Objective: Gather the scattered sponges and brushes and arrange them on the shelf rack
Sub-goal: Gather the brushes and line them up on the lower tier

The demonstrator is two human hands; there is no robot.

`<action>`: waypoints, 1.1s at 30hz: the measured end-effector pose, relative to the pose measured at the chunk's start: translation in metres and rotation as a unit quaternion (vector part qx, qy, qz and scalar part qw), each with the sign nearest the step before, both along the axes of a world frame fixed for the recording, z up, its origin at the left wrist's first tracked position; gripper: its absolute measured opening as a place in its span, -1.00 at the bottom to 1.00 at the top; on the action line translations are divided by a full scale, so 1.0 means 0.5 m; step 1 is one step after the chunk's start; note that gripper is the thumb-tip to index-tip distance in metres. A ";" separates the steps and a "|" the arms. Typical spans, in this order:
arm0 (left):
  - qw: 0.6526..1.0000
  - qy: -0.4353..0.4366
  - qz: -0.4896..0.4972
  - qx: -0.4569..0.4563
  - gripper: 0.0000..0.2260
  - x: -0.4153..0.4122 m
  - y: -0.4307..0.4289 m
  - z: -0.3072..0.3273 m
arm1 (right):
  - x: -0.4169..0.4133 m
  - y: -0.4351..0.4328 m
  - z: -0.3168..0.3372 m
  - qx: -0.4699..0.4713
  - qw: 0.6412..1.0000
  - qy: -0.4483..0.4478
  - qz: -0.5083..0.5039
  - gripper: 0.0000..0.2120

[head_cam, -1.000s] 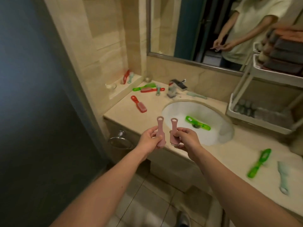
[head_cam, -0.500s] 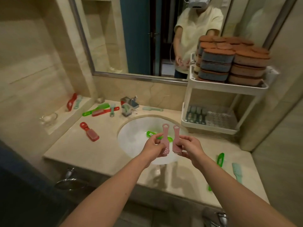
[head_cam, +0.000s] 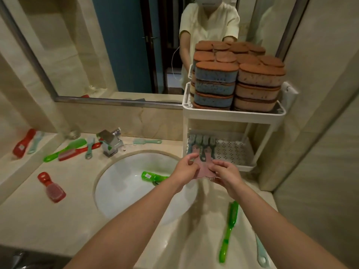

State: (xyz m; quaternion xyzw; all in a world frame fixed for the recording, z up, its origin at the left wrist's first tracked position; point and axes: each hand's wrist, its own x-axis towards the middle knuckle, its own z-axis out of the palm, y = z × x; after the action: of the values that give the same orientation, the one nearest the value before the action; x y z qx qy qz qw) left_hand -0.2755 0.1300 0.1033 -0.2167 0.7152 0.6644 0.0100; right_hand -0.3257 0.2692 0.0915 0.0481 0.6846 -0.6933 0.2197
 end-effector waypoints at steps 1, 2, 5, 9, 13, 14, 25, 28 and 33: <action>1.000 -0.002 -0.001 -0.005 -0.56 -0.023 0.004 -0.001 | -0.020 0.001 -0.003 0.000 1.000 -0.003 -0.007 -0.82; 1.000 -0.005 0.000 -0.012 -0.56 -0.044 0.008 -0.003 | -0.038 0.002 -0.007 0.000 1.000 -0.007 -0.012 -0.82; 0.999 -0.012 0.011 -0.031 -0.57 -0.104 0.011 -0.010 | -0.092 -0.002 -0.015 -0.005 1.000 -0.008 -0.016 -0.84; 0.999 -0.021 0.032 -0.031 -0.57 -0.182 0.011 -0.020 | -0.159 -0.023 -0.027 0.004 1.000 -0.016 -0.006 -0.80; 0.997 -0.040 0.051 -0.052 -0.59 -0.245 -0.005 -0.042 | -0.209 -0.056 -0.042 -0.015 0.999 -0.035 0.001 -0.76; 0.996 -0.045 0.049 -0.061 -0.57 -0.256 -0.009 -0.048 | -0.218 -0.064 -0.047 -0.017 0.999 -0.038 0.003 -0.74; 0.950 -0.158 0.054 -0.263 -0.69 -0.359 -0.029 -0.099 | -0.288 -0.134 -0.109 0.051 0.999 0.004 0.003 -0.72; 0.948 -0.164 0.027 -0.273 -0.73 -0.372 -0.032 -0.109 | -0.296 -0.142 -0.119 0.087 0.995 0.040 0.019 -0.74; 0.936 -0.174 0.022 -0.305 -0.90 -0.383 -0.039 -0.120 | -0.297 -0.148 -0.146 0.112 0.992 0.053 0.013 -0.81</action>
State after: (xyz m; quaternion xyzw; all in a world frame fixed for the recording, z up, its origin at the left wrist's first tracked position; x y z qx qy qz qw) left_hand -0.4670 0.1103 0.0431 -0.3379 0.8654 0.3662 0.0531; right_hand -0.4743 0.1952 0.0186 0.0264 0.7690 -0.6112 0.1857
